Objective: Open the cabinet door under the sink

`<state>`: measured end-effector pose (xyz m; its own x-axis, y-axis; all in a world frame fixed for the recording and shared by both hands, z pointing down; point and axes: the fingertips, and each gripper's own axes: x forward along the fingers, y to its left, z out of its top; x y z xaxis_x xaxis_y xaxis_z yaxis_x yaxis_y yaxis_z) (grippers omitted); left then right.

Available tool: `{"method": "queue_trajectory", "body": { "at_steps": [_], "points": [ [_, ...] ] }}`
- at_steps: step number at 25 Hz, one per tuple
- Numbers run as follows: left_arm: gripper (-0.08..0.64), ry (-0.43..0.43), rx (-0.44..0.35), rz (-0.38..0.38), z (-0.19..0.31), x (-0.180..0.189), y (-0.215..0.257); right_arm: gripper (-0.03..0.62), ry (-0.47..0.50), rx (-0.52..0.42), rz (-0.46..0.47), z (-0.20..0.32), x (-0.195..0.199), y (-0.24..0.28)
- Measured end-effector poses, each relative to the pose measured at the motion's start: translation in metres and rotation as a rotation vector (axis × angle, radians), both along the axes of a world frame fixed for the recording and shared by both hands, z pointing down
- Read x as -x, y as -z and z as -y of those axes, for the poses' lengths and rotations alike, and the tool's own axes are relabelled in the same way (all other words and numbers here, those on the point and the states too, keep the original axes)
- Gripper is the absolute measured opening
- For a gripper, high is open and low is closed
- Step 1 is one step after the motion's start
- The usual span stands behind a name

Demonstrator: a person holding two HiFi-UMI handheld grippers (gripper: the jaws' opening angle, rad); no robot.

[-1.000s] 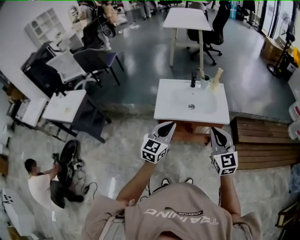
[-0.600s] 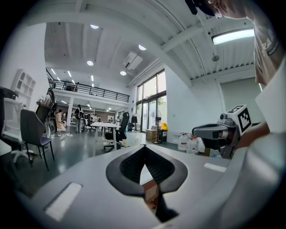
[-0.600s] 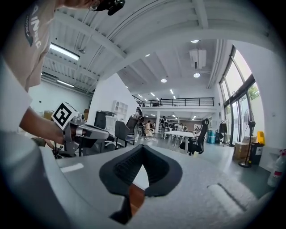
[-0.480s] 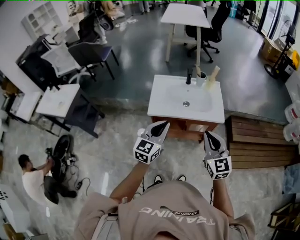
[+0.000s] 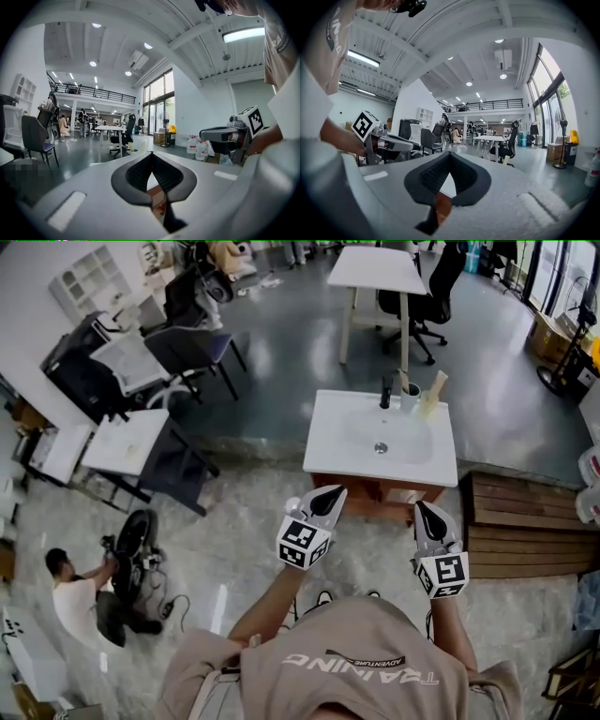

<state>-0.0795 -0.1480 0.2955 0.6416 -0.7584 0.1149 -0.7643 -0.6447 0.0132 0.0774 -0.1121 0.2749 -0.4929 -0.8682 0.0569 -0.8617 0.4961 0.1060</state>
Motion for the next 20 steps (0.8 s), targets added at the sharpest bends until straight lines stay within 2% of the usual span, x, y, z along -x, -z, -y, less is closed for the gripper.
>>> {"method": "queue_trajectory", "body": {
  "at_steps": [5,11,20],
  "points": [
    [0.015,0.027,0.018,0.005,-0.005,0.010,-0.004,0.002,0.028,-0.011,-0.003,0.004,0.006,0.004],
    [0.015,0.010,0.019,0.010,-0.016,0.008,-0.006,0.002,0.040,-0.015,0.009,0.004,0.011,0.004],
    [0.015,0.031,0.028,0.011,-0.017,0.020,-0.008,0.002,0.054,-0.027,0.018,0.001,0.019,0.006]
  ]
}}
